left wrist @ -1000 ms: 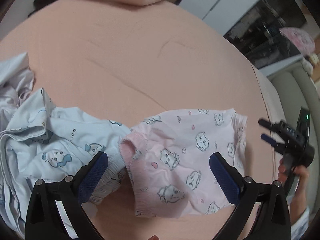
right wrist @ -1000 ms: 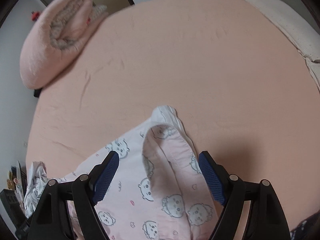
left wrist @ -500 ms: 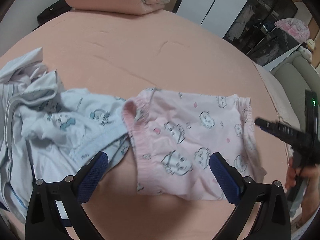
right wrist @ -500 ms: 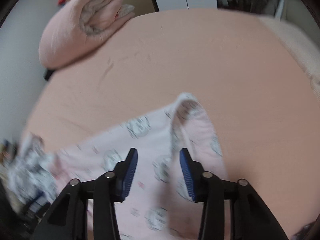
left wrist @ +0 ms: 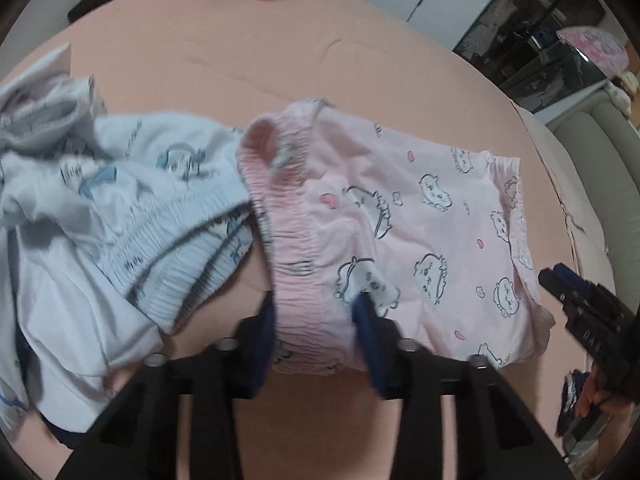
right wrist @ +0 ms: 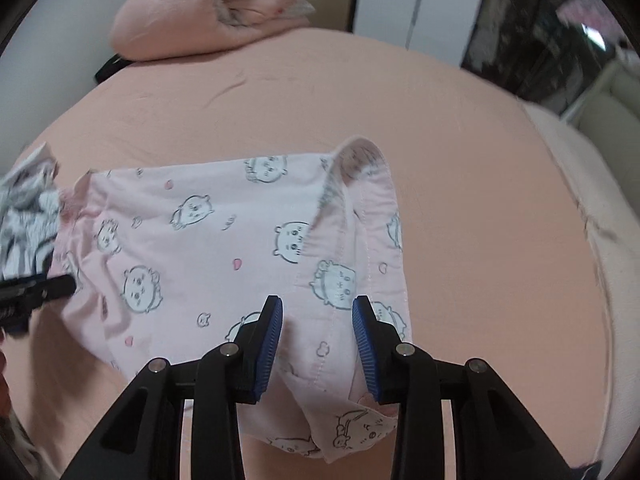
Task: Fold clothes
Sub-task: 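Grasp the waistband with the left tool while the right tool grasps the folded edge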
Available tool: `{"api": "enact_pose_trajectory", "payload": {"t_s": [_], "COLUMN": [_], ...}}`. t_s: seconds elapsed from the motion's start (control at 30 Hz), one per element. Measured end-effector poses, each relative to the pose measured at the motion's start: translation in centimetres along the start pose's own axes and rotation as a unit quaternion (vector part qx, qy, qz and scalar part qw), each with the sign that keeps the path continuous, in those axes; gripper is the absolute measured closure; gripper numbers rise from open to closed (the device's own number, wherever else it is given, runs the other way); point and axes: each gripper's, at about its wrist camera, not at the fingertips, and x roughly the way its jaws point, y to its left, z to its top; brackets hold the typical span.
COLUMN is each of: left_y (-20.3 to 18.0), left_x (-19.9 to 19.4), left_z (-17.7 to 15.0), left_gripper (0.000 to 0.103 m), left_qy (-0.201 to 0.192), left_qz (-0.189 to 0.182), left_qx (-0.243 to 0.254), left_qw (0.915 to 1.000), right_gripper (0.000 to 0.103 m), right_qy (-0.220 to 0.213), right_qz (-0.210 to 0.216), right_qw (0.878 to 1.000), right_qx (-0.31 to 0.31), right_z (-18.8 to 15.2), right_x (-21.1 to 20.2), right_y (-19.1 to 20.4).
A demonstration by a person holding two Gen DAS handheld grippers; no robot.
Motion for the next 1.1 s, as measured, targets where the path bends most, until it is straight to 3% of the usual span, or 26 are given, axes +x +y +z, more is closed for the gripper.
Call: {"api": "enact_pose_trajectory", "payload": {"t_s": [0.13,0.3,0.4,0.5,0.53,0.6,0.63,0.77,1.1], "left_y": [0.8,0.5,0.2,0.2,0.2,0.6,0.8,1.2,1.3], "left_x": [0.5,0.1,0.1,0.0,0.0,0.0,0.0,-0.5,-0.9], "left_z": [0.0,0.1,0.2,0.1,0.1,0.2,0.2,-0.3,-0.5], "left_gripper": [0.078,0.08,0.08,0.08,0.08,0.08,0.08,0.08,0.08], "left_qy": [0.003,-0.004,-0.003,-0.004,-0.004,-0.001,0.002,0.005,0.008], "left_qz": [0.007,0.014,0.024,0.024,0.022,0.015,0.012,0.008,0.008], "left_qx": [-0.028,-0.02,-0.013,-0.012,-0.011,-0.02,-0.026,-0.026,-0.018], "left_qw": [0.9996,0.9997,0.9996,0.9996,0.9997,0.9997,0.9996,0.9996,0.9998], "right_gripper": [0.068,0.068,0.068,0.071,0.074,0.099,0.101,0.101,0.101], "right_qy": [0.016,0.014,0.027,0.044,0.043,0.041,0.04,0.036,0.057], "right_qz": [-0.014,0.009,-0.046,-0.065,-0.065,-0.065,-0.065,-0.065,-0.026], "right_qw": [1.0,0.999,0.996,0.993,0.994,0.994,0.994,0.995,0.995], "right_qx": [-0.021,-0.029,-0.072,-0.084,-0.082,-0.076,-0.074,-0.063,0.073], "right_z": [0.5,1.3,1.4,1.4,1.4,1.5,1.5,1.7,1.8], "right_x": [1.6,2.3,3.2,4.4,4.5,4.6,4.7,4.9,5.9], "right_y": [1.4,2.4,3.4,3.3,3.1,2.6,2.4,1.5,-5.5]}}
